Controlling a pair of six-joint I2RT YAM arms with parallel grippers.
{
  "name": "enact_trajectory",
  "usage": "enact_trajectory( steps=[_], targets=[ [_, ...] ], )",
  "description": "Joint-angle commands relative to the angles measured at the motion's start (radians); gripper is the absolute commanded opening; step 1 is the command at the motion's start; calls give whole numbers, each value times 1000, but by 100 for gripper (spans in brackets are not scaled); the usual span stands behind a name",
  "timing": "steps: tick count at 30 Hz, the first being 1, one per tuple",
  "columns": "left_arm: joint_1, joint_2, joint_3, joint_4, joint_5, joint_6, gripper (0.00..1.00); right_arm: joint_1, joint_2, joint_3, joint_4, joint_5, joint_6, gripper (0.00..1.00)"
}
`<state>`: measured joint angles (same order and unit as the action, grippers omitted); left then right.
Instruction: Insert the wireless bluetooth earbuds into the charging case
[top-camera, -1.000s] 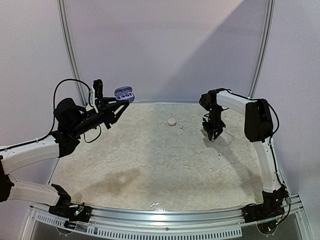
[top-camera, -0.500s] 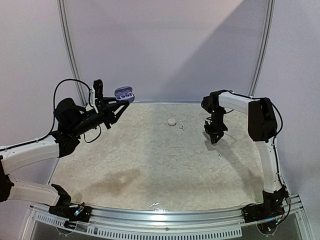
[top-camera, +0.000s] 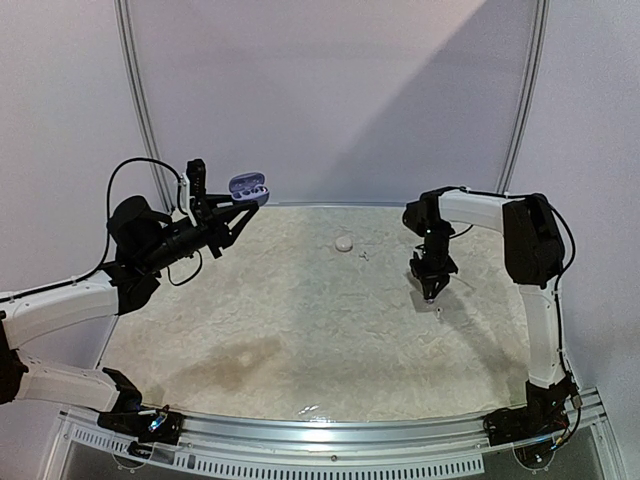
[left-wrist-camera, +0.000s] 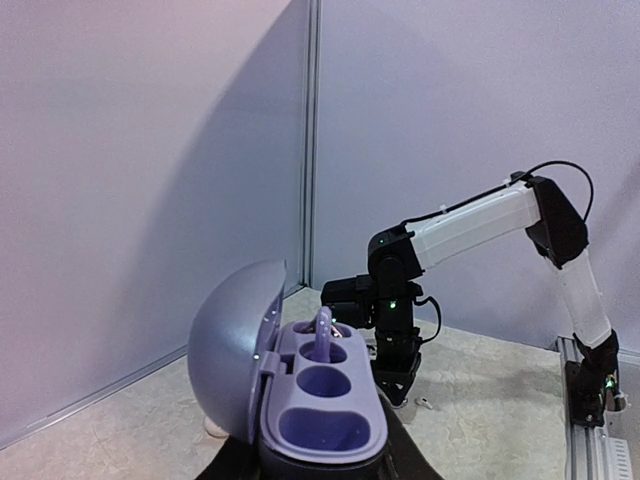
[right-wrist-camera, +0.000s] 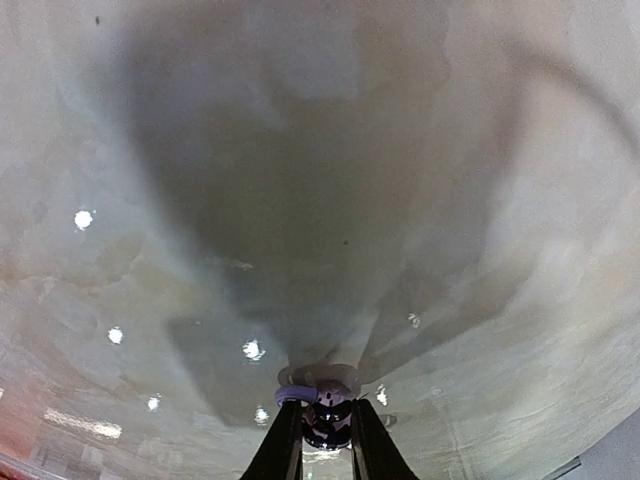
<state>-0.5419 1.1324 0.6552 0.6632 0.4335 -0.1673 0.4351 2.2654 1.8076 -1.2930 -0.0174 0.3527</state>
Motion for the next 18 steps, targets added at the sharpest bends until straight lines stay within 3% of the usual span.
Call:
enact_trajectory(
  steps=[1, 18],
  targets=[
    [11, -4, -4, 22, 0, 12, 0, 26, -26, -20, 57, -77, 59, 18],
    [11, -26, -24, 38, -7, 15, 0, 105, -88, -73, 74, -63, 146, 22]
  ],
)
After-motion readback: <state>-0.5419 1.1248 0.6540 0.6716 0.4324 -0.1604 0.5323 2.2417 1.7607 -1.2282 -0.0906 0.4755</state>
